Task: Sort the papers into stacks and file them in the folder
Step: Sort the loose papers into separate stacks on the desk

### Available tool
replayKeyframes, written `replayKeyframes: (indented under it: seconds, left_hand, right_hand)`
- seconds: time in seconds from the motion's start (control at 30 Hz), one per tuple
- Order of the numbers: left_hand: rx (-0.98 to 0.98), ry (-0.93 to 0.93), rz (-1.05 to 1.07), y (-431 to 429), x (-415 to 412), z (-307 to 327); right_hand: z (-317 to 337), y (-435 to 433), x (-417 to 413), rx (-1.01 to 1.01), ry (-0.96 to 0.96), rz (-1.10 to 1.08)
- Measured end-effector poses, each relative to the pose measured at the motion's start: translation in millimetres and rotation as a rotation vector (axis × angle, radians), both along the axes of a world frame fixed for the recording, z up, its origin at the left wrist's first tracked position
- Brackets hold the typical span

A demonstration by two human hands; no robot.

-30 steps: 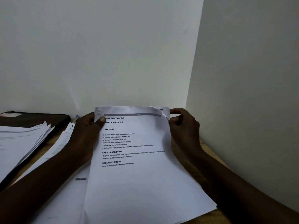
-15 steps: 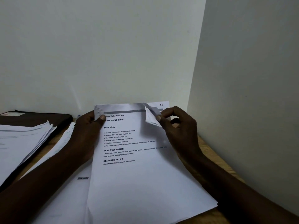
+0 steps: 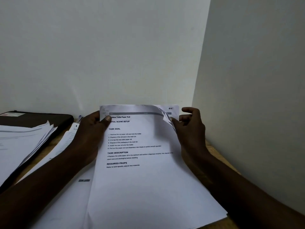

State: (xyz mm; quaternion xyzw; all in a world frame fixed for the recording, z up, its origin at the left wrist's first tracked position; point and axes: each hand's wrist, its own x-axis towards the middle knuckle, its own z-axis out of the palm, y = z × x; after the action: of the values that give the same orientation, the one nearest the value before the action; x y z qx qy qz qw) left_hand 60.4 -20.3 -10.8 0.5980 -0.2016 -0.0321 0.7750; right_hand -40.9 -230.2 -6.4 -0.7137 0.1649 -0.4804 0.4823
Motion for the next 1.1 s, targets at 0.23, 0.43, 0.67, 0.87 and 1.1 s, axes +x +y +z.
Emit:
replayKeyframes:
  seconds: [0.23, 0.43, 0.67, 0.87, 1.1]
  left_hand:
    - [-0.004, 0.004, 0.013, 0, 2, -1]
    - [-0.029, -0.004, 0.016, 1, 1, -1]
    - [-0.039, -0.01, 0.027, 1, 0, 1]
    - [-0.027, -0.018, 0.047, 4, 1, 2]
    - [-0.035, -0.019, 0.006, 1, -1, 1]
  right_hand:
    - [7, 3, -9, -0.154, -0.061, -0.058]
    - [7, 4, -10, -0.222, -0.086, -0.112]
    - [1, 6, -4, -0.423, -0.192, -0.155]
    - [7, 21, -8, 0.021, -0.169, 0.417]
    - [-4, 2, 3, 0.016, 0.034, 0.032]
